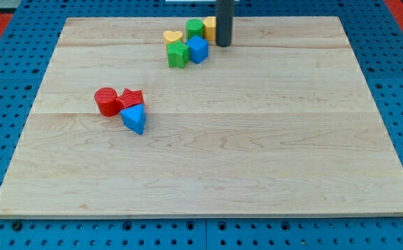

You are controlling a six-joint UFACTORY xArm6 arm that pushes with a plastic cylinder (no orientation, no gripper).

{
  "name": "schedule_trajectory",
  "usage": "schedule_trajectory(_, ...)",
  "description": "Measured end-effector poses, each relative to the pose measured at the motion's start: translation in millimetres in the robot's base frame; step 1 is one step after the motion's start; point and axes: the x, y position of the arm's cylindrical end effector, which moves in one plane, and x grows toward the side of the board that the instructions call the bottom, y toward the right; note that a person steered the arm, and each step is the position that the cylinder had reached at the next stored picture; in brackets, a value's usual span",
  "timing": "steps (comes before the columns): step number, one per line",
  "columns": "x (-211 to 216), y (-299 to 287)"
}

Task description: Move the blue cube to the right of th yellow heart

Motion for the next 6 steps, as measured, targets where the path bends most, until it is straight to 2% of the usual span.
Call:
schedule_trajectory(2,17.3,-31.9)
schedule_trajectory(6,17.3,-46.3)
